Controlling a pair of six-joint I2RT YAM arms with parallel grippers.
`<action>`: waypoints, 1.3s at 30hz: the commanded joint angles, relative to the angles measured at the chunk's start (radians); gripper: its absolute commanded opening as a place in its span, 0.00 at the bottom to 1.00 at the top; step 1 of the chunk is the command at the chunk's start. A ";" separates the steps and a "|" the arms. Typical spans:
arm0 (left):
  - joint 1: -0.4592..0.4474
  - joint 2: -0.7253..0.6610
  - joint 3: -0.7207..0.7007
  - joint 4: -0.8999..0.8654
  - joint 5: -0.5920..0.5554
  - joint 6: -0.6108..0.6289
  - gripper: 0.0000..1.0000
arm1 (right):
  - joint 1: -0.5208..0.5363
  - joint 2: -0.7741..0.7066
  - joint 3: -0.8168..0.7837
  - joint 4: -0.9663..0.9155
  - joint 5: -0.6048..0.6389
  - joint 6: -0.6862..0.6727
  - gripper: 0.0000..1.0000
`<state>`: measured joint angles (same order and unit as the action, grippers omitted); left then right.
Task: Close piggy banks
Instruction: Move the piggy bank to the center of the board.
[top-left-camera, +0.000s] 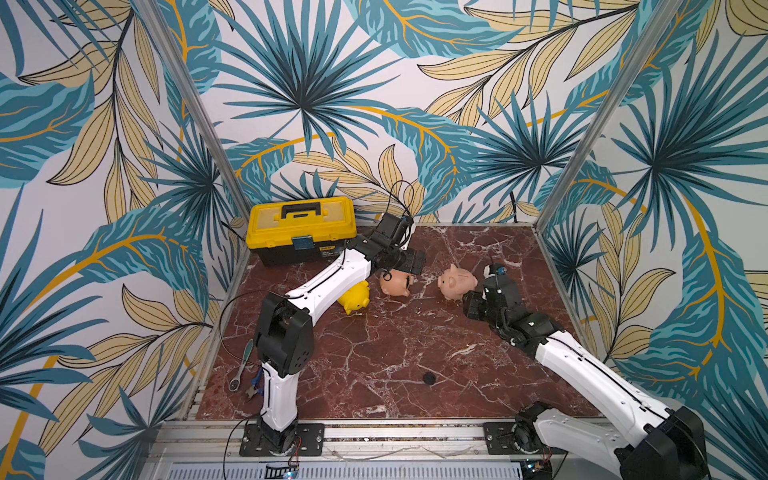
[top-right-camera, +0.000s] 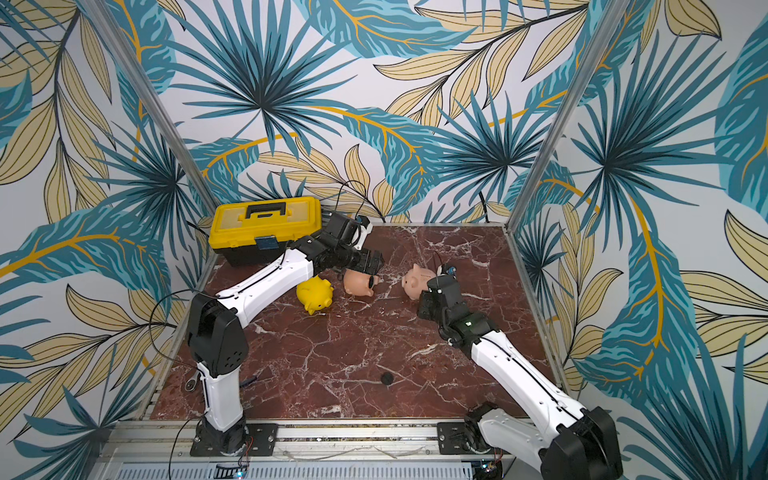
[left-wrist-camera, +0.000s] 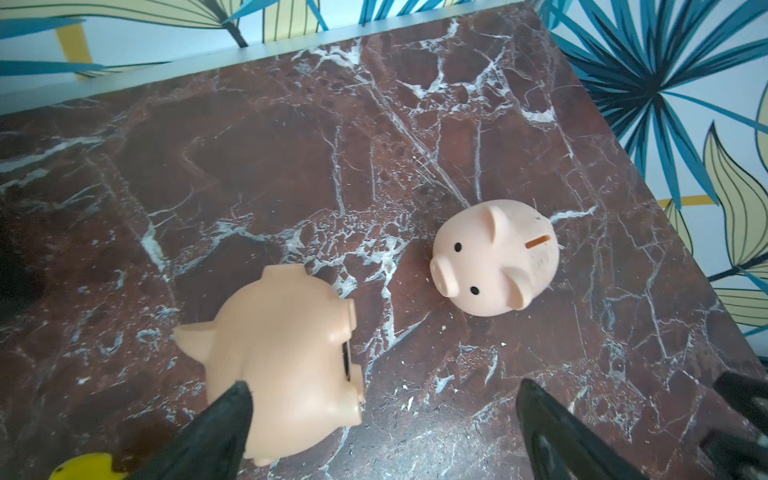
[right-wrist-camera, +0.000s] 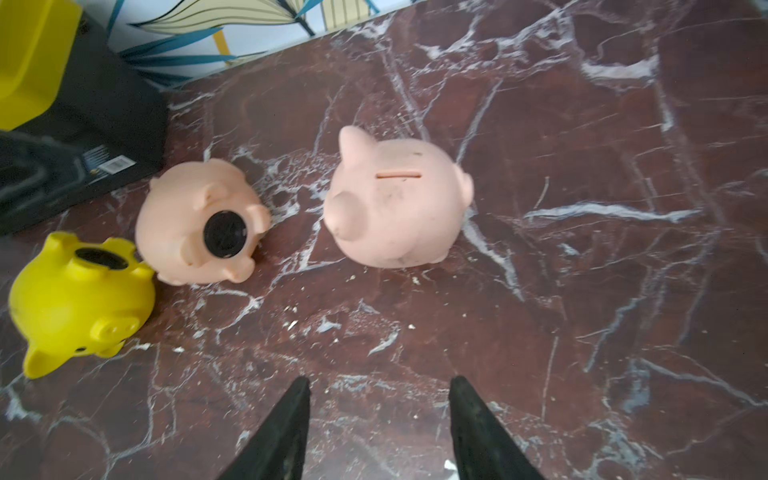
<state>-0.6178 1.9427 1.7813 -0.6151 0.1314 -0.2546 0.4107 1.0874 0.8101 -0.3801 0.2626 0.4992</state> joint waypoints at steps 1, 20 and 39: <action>-0.027 -0.021 0.020 0.048 0.045 0.078 1.00 | -0.041 0.008 -0.005 -0.020 0.033 -0.048 0.56; -0.031 0.254 0.234 0.219 0.496 0.524 1.00 | -0.234 0.051 -0.178 0.238 -0.131 -0.060 0.57; -0.026 0.541 0.479 0.217 0.678 0.676 1.00 | -0.234 0.063 -0.226 0.325 -0.174 -0.045 0.58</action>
<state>-0.6464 2.4683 2.1994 -0.4057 0.7677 0.3870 0.1787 1.1446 0.5999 -0.0715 0.1001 0.4484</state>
